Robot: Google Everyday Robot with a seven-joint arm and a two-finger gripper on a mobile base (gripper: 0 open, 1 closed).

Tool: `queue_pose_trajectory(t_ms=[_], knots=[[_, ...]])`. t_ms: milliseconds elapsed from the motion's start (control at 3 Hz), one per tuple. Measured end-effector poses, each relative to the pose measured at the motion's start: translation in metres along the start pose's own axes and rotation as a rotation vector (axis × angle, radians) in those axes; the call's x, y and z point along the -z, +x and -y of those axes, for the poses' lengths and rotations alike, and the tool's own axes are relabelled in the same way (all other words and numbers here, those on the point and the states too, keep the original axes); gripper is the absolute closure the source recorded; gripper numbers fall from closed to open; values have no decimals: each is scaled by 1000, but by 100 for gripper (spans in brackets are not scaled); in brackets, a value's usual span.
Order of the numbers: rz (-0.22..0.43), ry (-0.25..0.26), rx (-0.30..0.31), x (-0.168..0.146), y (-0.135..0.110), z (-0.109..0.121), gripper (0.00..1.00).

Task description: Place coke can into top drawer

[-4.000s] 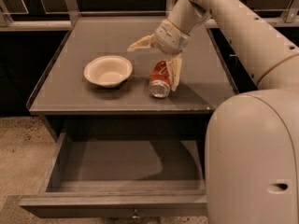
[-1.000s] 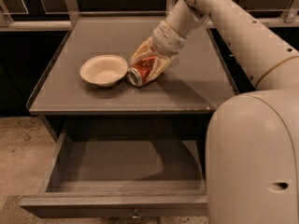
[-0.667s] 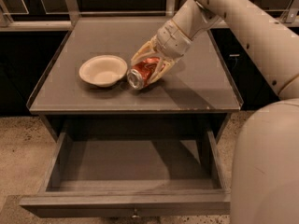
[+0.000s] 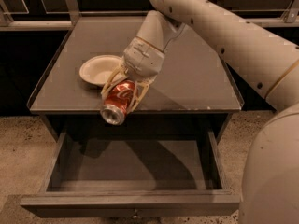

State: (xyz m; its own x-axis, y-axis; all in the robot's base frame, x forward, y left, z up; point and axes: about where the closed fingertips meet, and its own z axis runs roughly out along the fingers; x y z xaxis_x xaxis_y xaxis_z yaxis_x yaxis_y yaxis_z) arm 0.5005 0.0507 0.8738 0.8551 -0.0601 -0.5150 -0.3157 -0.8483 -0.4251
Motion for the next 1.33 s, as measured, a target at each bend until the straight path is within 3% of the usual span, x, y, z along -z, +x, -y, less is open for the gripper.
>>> queue_pose_trajectory(t_ms=[333, 667, 1000, 1333], knots=[[22, -20, 7, -25, -40, -13, 100], [-59, 33, -66, -31, -73, -39, 100], [-216, 162, -260, -28, -108, -75, 100], [-320, 327, -505, -30, -113, -116, 100]])
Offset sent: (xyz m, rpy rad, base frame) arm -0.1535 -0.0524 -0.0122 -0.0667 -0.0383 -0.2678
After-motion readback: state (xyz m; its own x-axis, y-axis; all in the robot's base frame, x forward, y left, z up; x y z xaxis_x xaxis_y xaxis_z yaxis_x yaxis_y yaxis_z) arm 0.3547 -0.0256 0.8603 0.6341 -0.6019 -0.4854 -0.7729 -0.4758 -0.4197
